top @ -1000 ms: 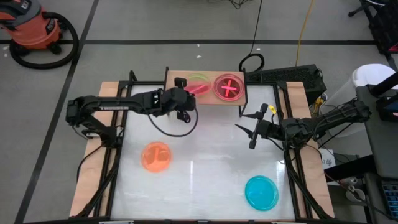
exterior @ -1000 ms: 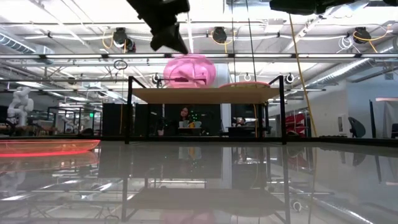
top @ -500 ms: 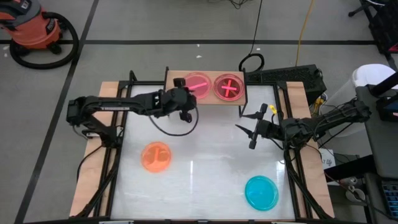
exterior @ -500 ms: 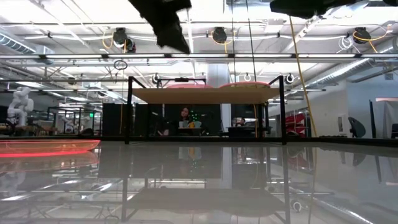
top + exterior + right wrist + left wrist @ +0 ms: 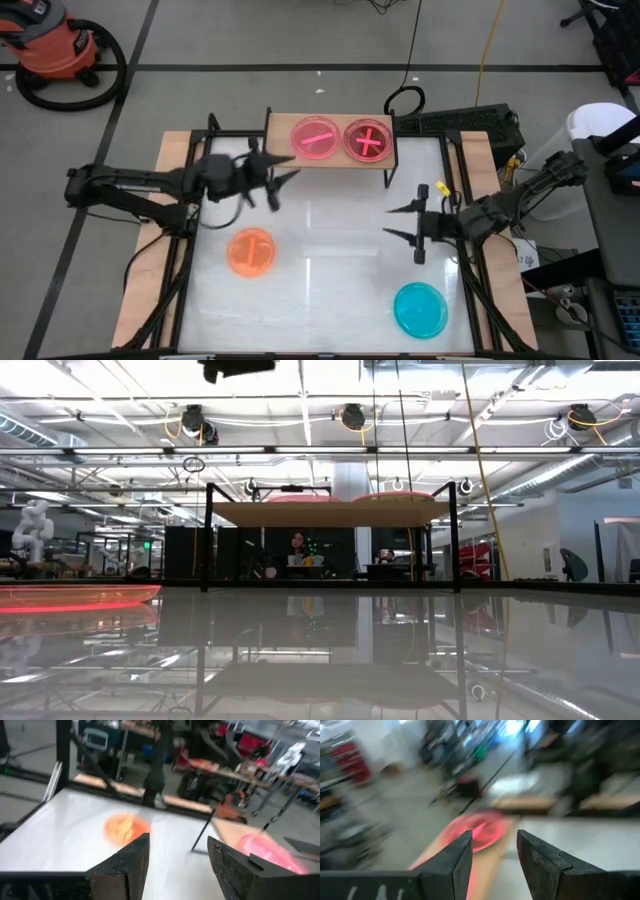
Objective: Place and stack plates onto a shelf
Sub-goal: Stack the blue plate on top of the pink plate on the shelf
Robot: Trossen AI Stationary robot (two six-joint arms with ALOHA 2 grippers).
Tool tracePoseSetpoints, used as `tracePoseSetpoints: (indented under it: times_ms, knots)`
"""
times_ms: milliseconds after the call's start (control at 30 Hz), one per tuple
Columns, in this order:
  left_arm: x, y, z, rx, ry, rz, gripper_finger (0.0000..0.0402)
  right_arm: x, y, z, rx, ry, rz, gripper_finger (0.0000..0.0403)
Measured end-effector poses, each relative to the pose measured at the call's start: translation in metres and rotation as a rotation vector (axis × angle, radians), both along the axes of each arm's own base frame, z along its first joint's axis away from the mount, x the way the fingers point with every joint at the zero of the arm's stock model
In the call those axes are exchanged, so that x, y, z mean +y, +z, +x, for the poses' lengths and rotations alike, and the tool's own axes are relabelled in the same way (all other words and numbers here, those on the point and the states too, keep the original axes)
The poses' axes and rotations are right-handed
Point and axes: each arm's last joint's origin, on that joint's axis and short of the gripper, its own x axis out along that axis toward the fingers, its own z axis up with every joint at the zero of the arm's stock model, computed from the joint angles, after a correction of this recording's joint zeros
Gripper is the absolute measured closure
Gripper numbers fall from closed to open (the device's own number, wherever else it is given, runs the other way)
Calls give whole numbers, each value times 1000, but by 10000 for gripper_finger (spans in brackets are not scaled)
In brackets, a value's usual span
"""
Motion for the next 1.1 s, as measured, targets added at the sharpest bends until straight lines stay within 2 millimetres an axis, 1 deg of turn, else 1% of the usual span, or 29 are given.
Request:
tracePoseSetpoints:
  times_ms: [67, 133, 233, 300, 400, 500, 633, 700, 800, 967, 1100]
  knots:
    - [-8, -13, -9, -105, -92, -30, 241, 4, -4, 3, 61, 7, 1, 222]
    - [-15, -26, -15, -206, -137, -45, 241, 8, -13, 7, 139, 41, 16, 222]
    - [-22, -46, -21, -283, -169, -44, 241, 14, -30, 16, 278, 151, 98, 222]
    - [-24, -55, -24, -301, -181, -20, 241, 19, -43, 21, 386, 211, 182, 222]
    - [-25, -55, -26, -338, -186, -5, 241, 27, -67, 27, 590, 269, 312, 222]
    - [-28, -55, -26, -335, -198, -18, 241, 35, -92, 29, 770, 297, 446, 222]
    - [-31, -55, -26, -328, -215, -10, 241, 44, -124, 26, 949, 278, 547, 222]
    - [-32, -56, -26, -319, -217, -12, 241, 46, -135, 24, 1027, 279, 581, 222]
    - [-33, -56, -26, -320, -219, -13, 241, 49, -144, 21, 1093, 281, 618, 222]
    - [-33, -57, -26, -309, -220, -22, 241, 50, -149, 17, 1116, 278, 610, 222]
    - [-33, -58, -26, -307, -220, -37, 241, 46, -157, 11, 1139, 251, 605, 222]
